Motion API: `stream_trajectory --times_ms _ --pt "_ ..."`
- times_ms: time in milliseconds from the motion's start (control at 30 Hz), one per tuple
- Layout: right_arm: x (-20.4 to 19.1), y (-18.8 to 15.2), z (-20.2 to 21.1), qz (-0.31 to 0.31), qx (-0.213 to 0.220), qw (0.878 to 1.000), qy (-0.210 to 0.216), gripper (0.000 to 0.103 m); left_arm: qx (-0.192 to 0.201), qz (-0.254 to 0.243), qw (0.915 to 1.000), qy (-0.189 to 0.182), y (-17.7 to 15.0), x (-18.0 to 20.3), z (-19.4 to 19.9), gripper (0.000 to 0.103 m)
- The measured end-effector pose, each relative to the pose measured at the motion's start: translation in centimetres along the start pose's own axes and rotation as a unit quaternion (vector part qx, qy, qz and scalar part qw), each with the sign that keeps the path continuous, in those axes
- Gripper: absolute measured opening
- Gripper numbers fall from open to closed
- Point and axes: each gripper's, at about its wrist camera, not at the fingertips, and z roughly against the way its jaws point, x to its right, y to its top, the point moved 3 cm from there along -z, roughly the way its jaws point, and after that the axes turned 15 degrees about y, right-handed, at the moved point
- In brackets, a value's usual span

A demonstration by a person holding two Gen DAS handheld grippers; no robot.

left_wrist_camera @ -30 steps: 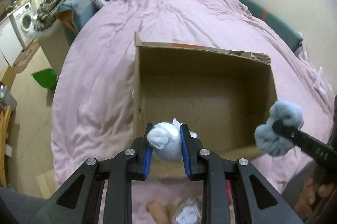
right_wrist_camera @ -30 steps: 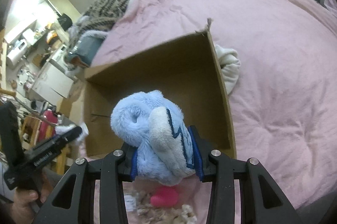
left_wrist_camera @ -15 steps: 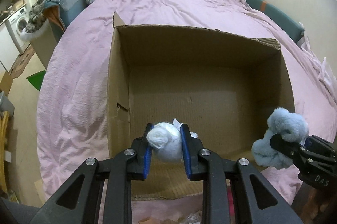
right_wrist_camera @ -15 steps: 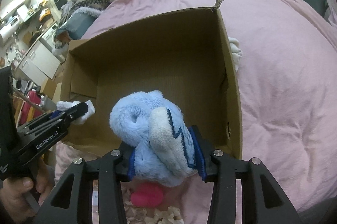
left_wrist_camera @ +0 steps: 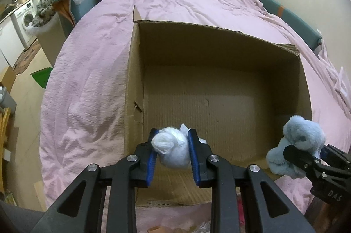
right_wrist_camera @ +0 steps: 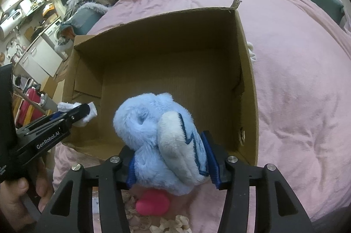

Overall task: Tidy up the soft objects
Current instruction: 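Carry both items over the box and open both tools to drop them, then withdraw both tools from the box toward the remaining items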

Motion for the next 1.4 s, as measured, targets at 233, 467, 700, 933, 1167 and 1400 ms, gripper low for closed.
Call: stream_trajectory --times_ms 233,467,700,933,1167,1400 --pt "-0.4 -0.2 -0.2 0.006 -0.004 1.0 0.009 0.061 0.008 -0.007 0.9999 -0.004 0.0 0.1 0.4 0.028" --pt "-0.3 0.1 0.4 0.0 0.013 1.0 0.016 0.074 0.021 -0.009 0.9997 -0.004 0.1 0.3 1.1 0.054" --pt "0.9 0.4 1.2 -0.029 0.033 0.999 0.005 0.081 0.03 -0.002 0.9995 -0.002 0.3 0.4 1.8 0.073" --pt "1.7 0.5 1.5 -0.052 0.036 0.998 0.013 0.081 0.042 -0.005 0.9991 0.003 0.4 0.2 2.4 0.073" --pt "1.6 0.5 1.9 -0.05 0.041 0.998 0.012 0.081 0.043 0.0 0.9991 0.005 0.3 -0.3 2.8 0.073" --pt "2.0 0.2 2.7 -0.065 0.045 0.997 0.012 0.081 0.041 0.01 0.9991 0.012 0.1 -1.5 4.2 0.073"
